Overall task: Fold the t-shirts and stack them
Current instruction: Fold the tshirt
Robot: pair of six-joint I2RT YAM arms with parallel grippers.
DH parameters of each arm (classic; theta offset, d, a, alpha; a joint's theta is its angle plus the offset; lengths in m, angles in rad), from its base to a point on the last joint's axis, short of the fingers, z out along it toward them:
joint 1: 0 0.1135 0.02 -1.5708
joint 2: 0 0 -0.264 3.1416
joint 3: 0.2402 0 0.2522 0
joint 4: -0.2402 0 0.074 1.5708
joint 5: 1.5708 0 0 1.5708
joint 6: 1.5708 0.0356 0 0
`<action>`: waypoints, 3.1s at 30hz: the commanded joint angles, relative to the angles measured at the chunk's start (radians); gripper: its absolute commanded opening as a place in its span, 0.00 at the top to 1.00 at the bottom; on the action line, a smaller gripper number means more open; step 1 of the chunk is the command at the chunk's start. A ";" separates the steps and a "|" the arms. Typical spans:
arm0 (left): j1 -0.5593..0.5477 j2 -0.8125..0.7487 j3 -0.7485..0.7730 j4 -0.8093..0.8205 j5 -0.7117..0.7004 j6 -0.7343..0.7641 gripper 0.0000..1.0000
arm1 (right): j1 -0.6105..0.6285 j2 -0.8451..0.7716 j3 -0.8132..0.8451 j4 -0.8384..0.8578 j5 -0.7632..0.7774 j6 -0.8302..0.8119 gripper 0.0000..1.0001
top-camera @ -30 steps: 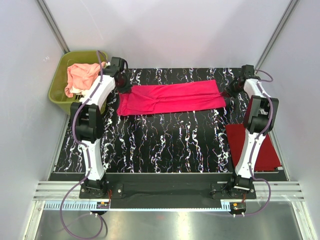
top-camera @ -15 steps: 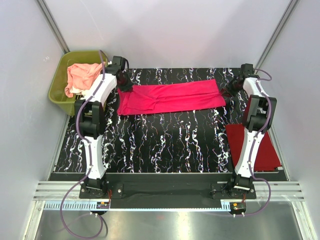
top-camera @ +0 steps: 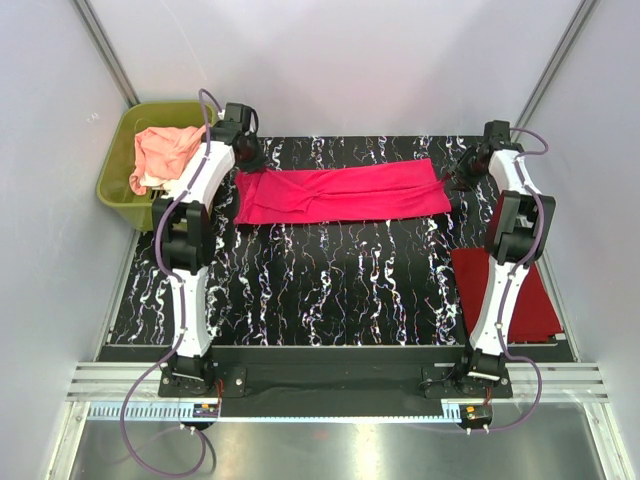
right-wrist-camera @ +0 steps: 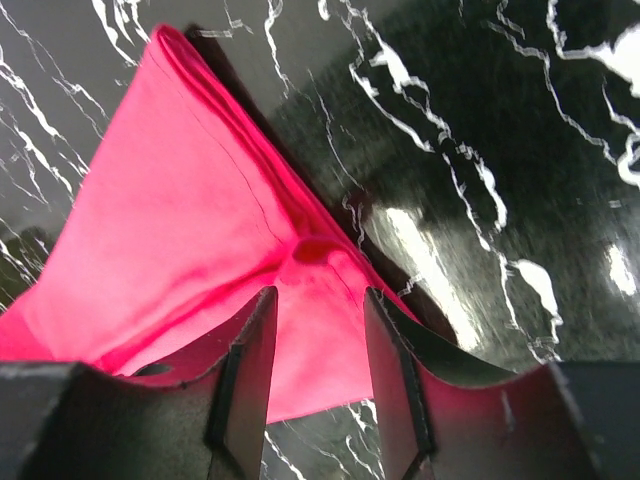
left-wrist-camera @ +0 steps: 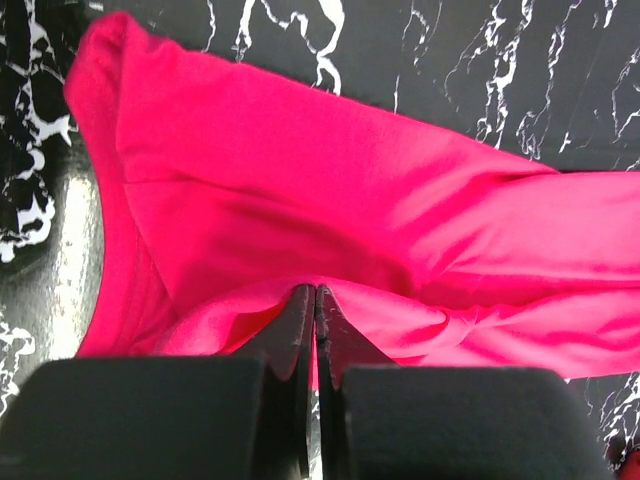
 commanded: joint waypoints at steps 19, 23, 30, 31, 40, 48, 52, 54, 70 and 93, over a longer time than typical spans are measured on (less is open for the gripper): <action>-0.010 -0.270 -0.270 0.040 -0.130 0.077 0.74 | 0.011 -0.291 -0.326 0.073 -0.033 -0.019 0.51; -0.010 -0.285 -0.374 0.045 -0.117 0.091 0.84 | 0.022 -0.282 -0.341 0.082 -0.039 -0.017 0.56; 0.002 -0.245 -0.433 0.065 -0.129 0.079 0.94 | 0.037 -0.228 -0.312 0.079 -0.045 -0.003 0.82; 0.007 -0.241 -0.437 0.060 -0.130 0.073 0.95 | 0.039 -0.224 -0.307 0.077 -0.044 -0.002 0.85; 0.032 -0.206 -0.511 0.077 -0.172 0.054 0.99 | 0.042 -0.161 -0.309 0.122 -0.021 -0.009 0.87; 0.047 -0.170 -0.562 0.054 -0.166 0.016 1.00 | 0.040 -0.142 -0.361 0.125 0.061 -0.051 0.86; 0.047 -0.179 -0.591 0.042 -0.186 0.027 1.00 | 0.039 -0.190 -0.460 0.107 0.133 -0.054 0.86; 0.047 -0.182 -0.594 0.023 -0.208 0.036 1.00 | 0.034 -0.231 -0.508 0.108 0.153 -0.052 0.86; -0.048 -0.532 -0.795 0.003 -0.230 0.093 0.62 | 0.068 -0.596 -0.712 0.037 0.156 -0.103 0.71; -0.031 -0.360 -0.635 0.273 0.179 0.065 0.85 | 0.646 -0.199 -0.495 0.595 -0.122 0.449 1.00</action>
